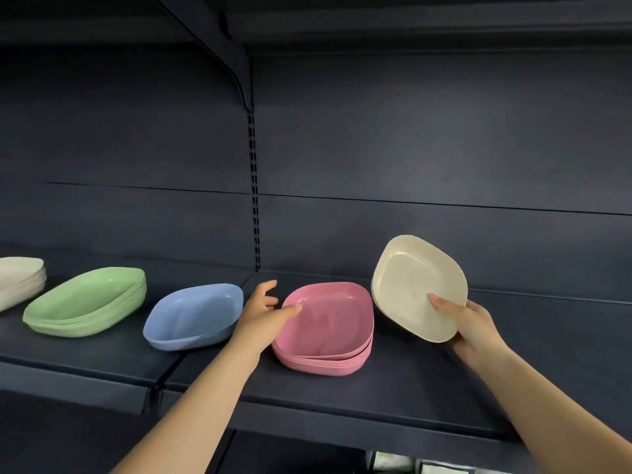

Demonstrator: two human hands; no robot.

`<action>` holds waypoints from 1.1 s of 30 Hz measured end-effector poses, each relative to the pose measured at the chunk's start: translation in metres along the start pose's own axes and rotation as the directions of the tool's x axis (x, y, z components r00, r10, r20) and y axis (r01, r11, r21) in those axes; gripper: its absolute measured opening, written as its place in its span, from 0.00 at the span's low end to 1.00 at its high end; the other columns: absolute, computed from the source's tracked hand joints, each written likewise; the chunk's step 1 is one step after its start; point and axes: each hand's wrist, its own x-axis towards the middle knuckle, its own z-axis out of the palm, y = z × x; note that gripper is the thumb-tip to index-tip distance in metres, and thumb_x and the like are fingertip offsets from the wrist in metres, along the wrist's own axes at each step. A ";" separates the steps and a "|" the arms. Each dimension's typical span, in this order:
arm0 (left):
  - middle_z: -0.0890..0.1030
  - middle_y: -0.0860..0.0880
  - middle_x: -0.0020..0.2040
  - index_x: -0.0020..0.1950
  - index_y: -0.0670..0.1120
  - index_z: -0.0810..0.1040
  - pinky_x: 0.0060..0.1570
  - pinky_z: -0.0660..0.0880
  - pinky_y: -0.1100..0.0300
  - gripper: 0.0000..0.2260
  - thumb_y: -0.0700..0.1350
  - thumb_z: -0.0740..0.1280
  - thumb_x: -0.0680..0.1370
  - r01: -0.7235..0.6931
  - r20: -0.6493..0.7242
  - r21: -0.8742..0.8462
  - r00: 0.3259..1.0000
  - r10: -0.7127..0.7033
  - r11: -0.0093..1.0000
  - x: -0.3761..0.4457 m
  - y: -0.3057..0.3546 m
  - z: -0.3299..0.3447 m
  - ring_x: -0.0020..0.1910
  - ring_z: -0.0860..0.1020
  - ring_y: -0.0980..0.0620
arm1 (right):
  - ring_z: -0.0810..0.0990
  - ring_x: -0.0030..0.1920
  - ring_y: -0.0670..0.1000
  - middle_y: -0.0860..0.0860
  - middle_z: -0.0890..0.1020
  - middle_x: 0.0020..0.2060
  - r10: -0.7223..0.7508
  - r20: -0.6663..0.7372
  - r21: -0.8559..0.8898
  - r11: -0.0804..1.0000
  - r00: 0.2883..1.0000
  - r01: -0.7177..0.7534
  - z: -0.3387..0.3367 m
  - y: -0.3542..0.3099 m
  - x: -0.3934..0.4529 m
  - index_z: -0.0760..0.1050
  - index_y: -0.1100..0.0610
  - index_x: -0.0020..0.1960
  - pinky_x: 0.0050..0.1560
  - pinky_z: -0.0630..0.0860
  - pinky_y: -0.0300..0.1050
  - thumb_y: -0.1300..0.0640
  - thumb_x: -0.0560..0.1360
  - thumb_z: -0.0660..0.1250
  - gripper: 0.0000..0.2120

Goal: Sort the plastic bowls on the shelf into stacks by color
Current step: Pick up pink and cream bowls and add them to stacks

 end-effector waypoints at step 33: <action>0.78 0.54 0.53 0.62 0.53 0.71 0.41 0.70 0.63 0.13 0.47 0.64 0.78 -0.161 -0.191 -0.172 0.973 0.127 0.972 0.050 -0.044 -0.444 0.49 0.76 0.57 | 0.77 0.47 0.52 0.49 0.79 0.45 -0.092 0.301 -0.178 0.973 0.949 0.151 0.563 0.102 -0.141 0.74 0.55 0.49 0.48 0.75 0.49 0.61 0.72 0.72 0.09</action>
